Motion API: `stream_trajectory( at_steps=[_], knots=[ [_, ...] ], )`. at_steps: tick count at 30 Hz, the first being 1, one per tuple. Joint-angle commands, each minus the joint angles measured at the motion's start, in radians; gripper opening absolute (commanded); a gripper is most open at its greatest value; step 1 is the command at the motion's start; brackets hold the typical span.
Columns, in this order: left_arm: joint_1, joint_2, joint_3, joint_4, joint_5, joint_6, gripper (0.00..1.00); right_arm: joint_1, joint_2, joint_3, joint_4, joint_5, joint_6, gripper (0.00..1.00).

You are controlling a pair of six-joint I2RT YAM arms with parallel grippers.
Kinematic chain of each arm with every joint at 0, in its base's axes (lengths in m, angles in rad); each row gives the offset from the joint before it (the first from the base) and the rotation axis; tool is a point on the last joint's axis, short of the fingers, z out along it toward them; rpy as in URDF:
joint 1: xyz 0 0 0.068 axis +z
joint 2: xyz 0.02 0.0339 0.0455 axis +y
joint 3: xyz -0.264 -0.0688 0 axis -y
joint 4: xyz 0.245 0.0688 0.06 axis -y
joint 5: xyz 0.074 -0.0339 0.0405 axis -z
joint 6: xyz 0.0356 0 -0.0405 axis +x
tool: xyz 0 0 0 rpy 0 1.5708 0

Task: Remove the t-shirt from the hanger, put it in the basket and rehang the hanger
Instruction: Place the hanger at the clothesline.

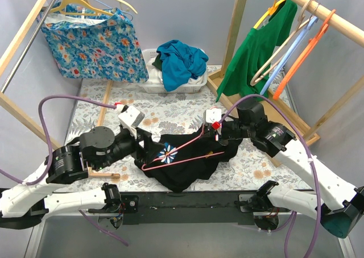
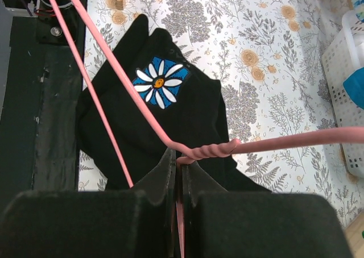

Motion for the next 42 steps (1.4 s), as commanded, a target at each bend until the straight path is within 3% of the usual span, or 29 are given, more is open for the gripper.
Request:
stream_trajectory(
  at_steps=[1,15,19,20,22,23,24,36,39,40,42],
  knots=[
    [0.002,-0.01,-0.034,-0.021,0.117,0.004,0.64,0.002,-0.033,0.072,-0.01,0.03,-0.002,0.01],
    [0.002,0.041,-0.08,0.028,0.179,0.018,0.63,0.002,-0.053,0.097,0.074,0.076,0.047,0.01],
    [0.002,0.048,-0.083,0.019,0.163,0.015,0.43,0.002,-0.056,0.098,0.082,0.082,0.059,0.01],
    [0.004,0.048,-0.079,0.015,0.148,0.013,0.32,0.002,-0.058,0.097,0.093,0.095,0.067,0.01],
    [0.004,0.053,-0.06,-0.007,0.134,0.004,0.21,0.0,-0.065,0.094,0.099,0.104,0.074,0.01],
    [0.004,0.056,-0.053,-0.016,0.128,0.001,0.02,0.002,-0.067,0.091,0.102,0.112,0.078,0.01],
    [0.004,0.054,-0.047,-0.025,0.108,-0.004,0.0,0.002,-0.069,0.089,0.11,0.113,0.079,0.01],
    [0.002,0.039,-0.024,-0.045,0.125,0.021,0.0,0.0,-0.055,0.094,0.099,0.077,0.073,0.01],
    [0.004,0.021,-0.01,-0.054,0.113,0.021,0.22,0.002,-0.058,0.098,0.053,0.064,0.044,0.01],
    [0.004,0.002,-0.008,-0.055,0.11,0.022,0.41,0.002,-0.064,0.097,0.039,0.057,0.029,0.01],
    [0.002,-0.014,-0.004,-0.062,0.094,0.021,0.48,0.002,-0.072,0.089,0.012,0.023,0.018,0.01]
  ],
)
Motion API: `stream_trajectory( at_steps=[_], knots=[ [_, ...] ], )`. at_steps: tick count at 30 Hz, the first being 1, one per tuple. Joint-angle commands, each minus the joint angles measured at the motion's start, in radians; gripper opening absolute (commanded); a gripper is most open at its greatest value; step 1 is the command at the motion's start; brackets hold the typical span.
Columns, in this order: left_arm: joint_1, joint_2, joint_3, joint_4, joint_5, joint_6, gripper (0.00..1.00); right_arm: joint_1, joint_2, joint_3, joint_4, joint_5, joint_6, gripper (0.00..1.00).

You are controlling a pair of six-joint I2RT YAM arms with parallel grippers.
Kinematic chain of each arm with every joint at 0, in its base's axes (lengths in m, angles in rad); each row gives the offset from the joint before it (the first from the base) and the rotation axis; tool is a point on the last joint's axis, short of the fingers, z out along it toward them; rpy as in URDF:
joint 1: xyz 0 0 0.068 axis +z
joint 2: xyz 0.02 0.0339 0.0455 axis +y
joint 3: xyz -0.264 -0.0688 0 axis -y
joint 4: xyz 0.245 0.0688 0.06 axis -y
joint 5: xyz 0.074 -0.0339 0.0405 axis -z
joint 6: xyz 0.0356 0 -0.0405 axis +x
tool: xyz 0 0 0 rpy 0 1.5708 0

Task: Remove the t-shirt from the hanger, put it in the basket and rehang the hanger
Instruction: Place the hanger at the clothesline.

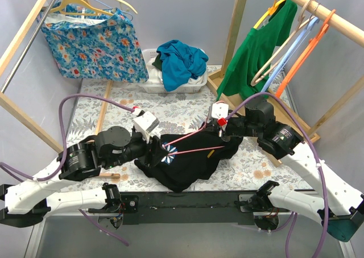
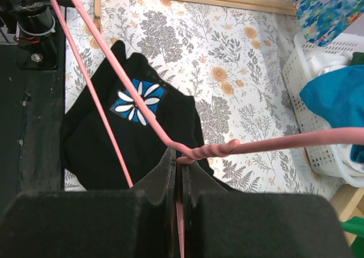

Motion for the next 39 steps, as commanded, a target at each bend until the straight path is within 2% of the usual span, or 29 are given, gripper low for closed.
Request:
stream_trajectory(
  at_steps=[1,2,4,11,21,25,26,27,39],
  knots=[
    [0.001,-0.065,0.044,-0.046,-0.022,0.012,0.53,-0.006,-0.036,0.023,-0.038,-0.059,-0.039,0.01],
    [0.001,-0.082,0.046,-0.048,-0.026,0.012,0.6,-0.004,-0.039,0.013,-0.038,-0.073,-0.041,0.01],
    [0.001,-0.089,0.061,-0.063,-0.02,0.009,0.63,-0.006,-0.045,-0.004,-0.038,-0.08,-0.041,0.01],
    [0.001,-0.09,0.032,-0.078,0.078,0.027,0.61,-0.006,-0.022,0.005,-0.037,-0.091,-0.052,0.01],
    [0.001,-0.125,-0.071,-0.042,0.201,0.058,0.44,-0.004,0.039,0.078,-0.073,-0.08,-0.084,0.01],
    [0.0,-0.12,-0.099,-0.048,0.224,0.056,0.24,-0.006,0.035,0.085,-0.073,-0.082,-0.086,0.01],
    [0.001,-0.119,-0.102,-0.051,0.215,0.055,0.08,-0.006,0.032,0.085,-0.075,-0.08,-0.086,0.01],
    [0.001,-0.12,-0.105,-0.052,0.215,0.053,0.0,-0.006,0.027,0.085,-0.073,-0.079,-0.086,0.01],
    [0.001,-0.162,-0.063,-0.051,0.074,0.03,0.0,-0.006,-0.014,0.033,0.016,-0.021,0.013,0.03]
  ],
)
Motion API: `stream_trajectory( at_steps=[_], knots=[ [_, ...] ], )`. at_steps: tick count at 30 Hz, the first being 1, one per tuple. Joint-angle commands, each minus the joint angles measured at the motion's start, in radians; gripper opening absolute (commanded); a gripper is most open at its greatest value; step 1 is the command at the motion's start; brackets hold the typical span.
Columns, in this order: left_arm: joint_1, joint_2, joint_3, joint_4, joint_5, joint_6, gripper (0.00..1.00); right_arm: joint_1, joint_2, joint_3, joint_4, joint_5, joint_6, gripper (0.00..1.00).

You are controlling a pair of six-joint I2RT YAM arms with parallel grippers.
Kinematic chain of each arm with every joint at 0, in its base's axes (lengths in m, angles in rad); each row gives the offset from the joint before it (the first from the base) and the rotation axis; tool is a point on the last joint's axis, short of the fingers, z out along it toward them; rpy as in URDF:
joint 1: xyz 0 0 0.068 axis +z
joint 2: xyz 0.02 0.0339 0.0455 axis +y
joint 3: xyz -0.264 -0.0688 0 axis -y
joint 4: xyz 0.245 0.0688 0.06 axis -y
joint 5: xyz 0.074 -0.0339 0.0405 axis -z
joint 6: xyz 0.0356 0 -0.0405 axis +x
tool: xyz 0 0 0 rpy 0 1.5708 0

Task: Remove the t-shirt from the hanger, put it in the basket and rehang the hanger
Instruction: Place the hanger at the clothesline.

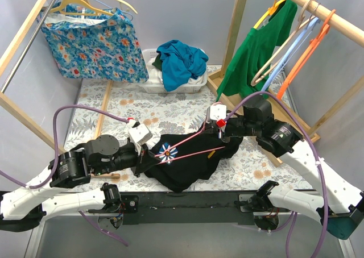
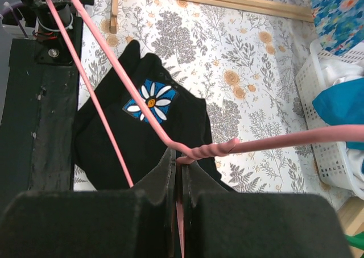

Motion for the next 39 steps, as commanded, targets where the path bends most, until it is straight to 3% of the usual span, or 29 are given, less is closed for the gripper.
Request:
stream_trajectory(
  at_steps=[1,3,4,7,8,14,23,27,32,39],
  knots=[
    [0.002,-0.019,0.045,-0.031,-0.083,-0.011,0.0,-0.005,-0.042,-0.007,0.088,0.04,0.061,0.08],
    [0.002,-0.017,0.069,-0.047,-0.097,-0.016,0.0,-0.004,-0.042,-0.023,0.102,0.052,0.073,0.17],
    [0.002,-0.017,0.077,-0.051,-0.109,-0.016,0.0,-0.005,-0.041,-0.027,0.107,0.058,0.084,0.3],
    [0.002,-0.019,0.115,-0.076,-0.123,-0.019,0.0,-0.004,-0.027,-0.039,0.119,0.111,0.118,0.56],
    [0.0,-0.02,0.124,-0.089,-0.144,-0.017,0.0,-0.005,-0.024,-0.049,0.124,0.172,0.144,0.57],
    [0.002,-0.04,0.19,-0.12,-0.194,0.004,0.0,-0.005,-0.044,-0.167,0.2,0.407,0.265,0.6],
    [0.002,-0.04,0.282,-0.156,-0.278,0.012,0.0,-0.004,-0.151,-0.288,0.323,0.642,0.475,0.58],
    [0.002,0.01,0.299,-0.151,-0.35,0.048,0.0,-0.004,-0.221,-0.433,0.291,0.604,0.593,0.54],
    [0.002,0.032,0.286,-0.013,-0.419,0.119,0.0,0.001,-0.278,-0.612,0.319,0.56,0.73,0.51],
    [0.002,0.093,0.312,0.191,-0.384,0.226,0.0,0.014,-0.242,-0.751,0.452,0.554,0.751,0.5]
  ],
)
